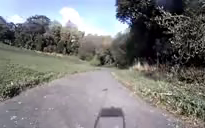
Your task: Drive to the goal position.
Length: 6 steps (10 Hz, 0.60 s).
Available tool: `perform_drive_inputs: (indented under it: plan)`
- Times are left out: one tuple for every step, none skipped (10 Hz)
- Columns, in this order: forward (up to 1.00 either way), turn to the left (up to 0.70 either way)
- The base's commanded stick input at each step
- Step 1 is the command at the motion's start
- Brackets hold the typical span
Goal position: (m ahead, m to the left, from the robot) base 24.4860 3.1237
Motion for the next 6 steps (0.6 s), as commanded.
perform_drive_inputs:
  plan:
    - [1.0,0.0]
    - [1.0,0.0]
    - [1.0,0.0]
    - [1.0,0.0]
    - [1.0,0.0]
    - [1.0,0.0]
